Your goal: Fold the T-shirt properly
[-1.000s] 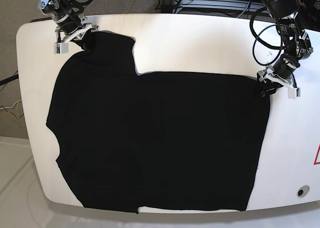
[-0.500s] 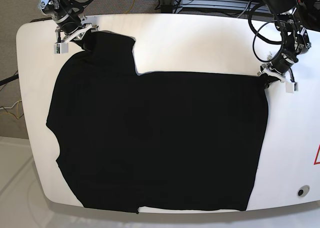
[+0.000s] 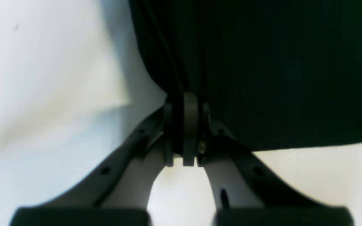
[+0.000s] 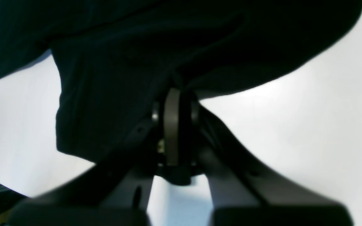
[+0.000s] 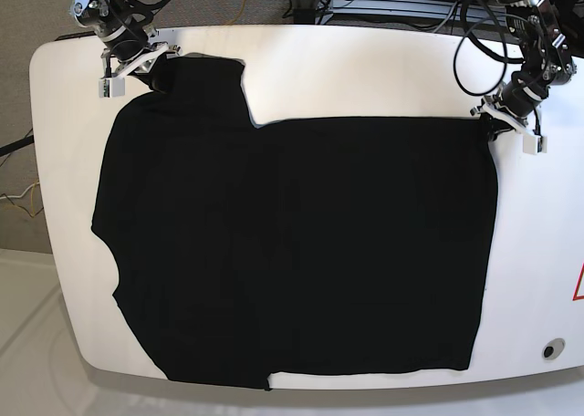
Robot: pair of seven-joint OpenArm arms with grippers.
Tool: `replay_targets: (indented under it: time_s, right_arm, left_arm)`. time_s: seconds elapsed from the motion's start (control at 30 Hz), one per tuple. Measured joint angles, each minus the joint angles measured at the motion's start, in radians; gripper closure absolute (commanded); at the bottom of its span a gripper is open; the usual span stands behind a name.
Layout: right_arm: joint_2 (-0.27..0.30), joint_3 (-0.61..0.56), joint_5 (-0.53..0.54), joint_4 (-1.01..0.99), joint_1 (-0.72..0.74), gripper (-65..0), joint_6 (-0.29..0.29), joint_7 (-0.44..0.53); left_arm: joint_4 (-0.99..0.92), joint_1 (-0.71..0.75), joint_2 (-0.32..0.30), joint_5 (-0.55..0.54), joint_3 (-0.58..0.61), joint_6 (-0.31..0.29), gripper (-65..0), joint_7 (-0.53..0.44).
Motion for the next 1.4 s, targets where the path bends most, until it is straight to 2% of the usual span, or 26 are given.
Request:
replay_targets:
  time_s: [0.8, 1.03, 1.27, 1.4]
  right_arm:
    - [0.005, 0.001, 0.034, 0.006, -0.13, 0.0, 0.026, 0.041]
    - [0.005, 0.003, 0.045, 0.008, -0.156, 0.0, 0.027, 0.05]
    - [0.005, 0.003, 0.049, 0.009, -0.178, 0.0, 0.027, 0.06]
    - [0.005, 0.008, 0.049, 0.009, -0.189, 0.0, 0.034, 0.062]
  left_arm:
    - [0.056, 0.127, 0.009, -0.032, -0.003, -0.005, -2.1, -0.034]
    - [0.06, 0.165, 0.023, -0.043, -0.006, -0.01, -2.1, -0.072]
    - [0.068, 0.182, 0.026, 0.009, -0.006, -0.028, -2.1, -0.091]
    - [0.075, 0.19, 0.046, 0.068, -0.008, -0.035, -2.1, -0.132]
